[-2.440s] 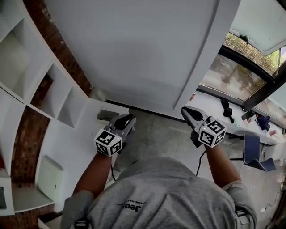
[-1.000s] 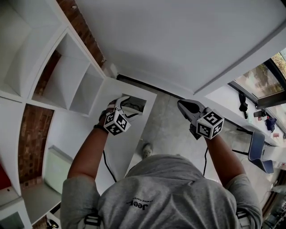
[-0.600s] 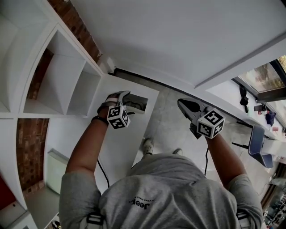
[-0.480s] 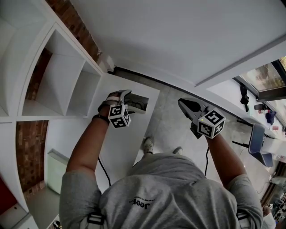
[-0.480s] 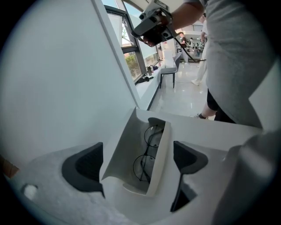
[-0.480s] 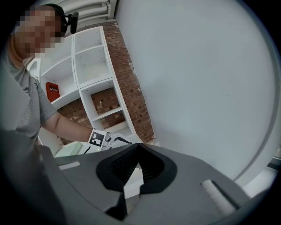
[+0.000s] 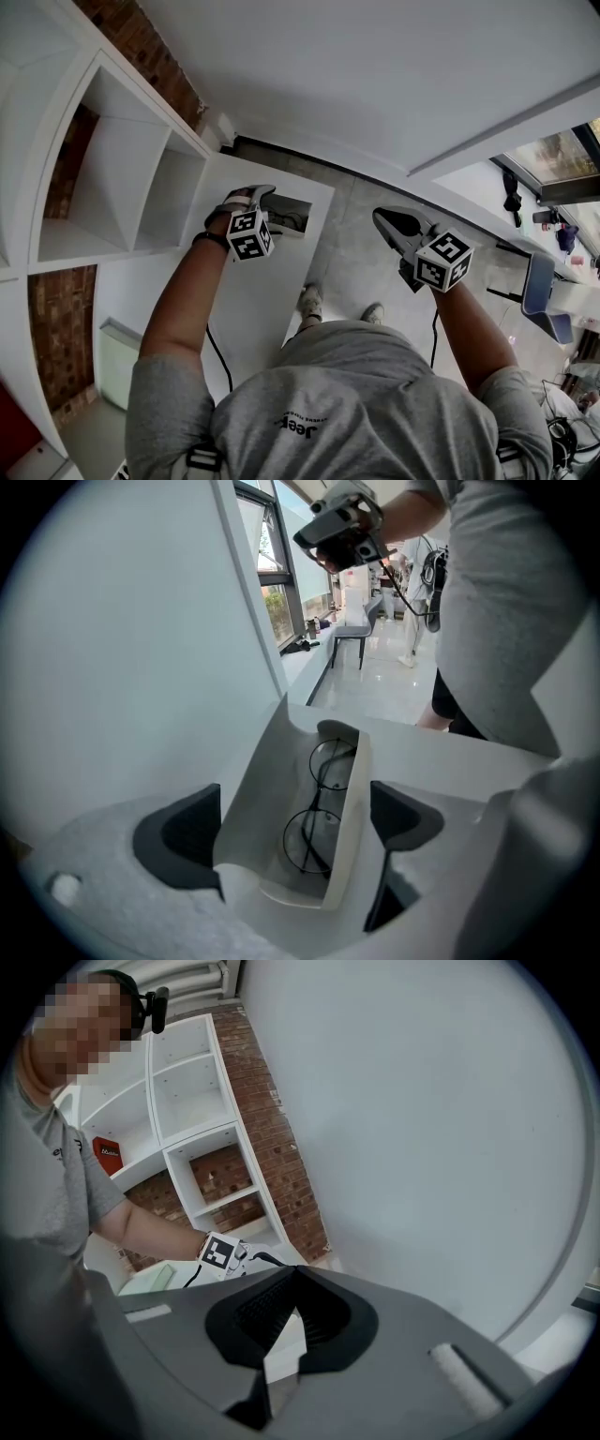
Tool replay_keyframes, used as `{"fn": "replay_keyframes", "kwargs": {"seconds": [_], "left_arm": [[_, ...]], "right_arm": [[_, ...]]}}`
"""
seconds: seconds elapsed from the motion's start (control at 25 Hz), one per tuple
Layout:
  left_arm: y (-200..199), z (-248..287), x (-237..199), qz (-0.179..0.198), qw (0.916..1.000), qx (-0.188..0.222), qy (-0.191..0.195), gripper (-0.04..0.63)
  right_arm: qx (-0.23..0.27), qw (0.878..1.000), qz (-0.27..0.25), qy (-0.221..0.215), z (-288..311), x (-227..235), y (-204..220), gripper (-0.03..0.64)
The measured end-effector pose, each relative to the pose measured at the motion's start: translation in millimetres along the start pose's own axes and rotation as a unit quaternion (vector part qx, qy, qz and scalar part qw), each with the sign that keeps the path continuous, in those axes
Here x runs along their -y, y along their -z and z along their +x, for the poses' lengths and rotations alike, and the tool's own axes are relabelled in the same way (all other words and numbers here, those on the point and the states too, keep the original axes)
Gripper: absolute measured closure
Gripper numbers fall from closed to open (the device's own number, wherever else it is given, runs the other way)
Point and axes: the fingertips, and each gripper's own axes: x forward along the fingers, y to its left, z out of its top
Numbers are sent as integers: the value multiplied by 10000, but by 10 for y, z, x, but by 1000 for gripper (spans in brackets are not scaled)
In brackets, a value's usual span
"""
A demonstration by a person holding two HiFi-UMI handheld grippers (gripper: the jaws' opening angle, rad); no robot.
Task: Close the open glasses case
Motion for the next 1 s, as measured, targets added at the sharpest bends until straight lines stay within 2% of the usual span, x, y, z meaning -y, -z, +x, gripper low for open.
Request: {"fn": "replay_keyframes", "kwargs": {"seconds": [0.4, 1.0], "left_arm": [[78, 57, 10, 128, 9997, -67, -205, 95], [107, -38, 147, -19, 9978, -125, -646, 233]], "right_arm": [[-36, 10000, 39, 53, -16, -3, 75, 606], [-54, 10000, 30, -50, -17, -139, 149, 606]]}}
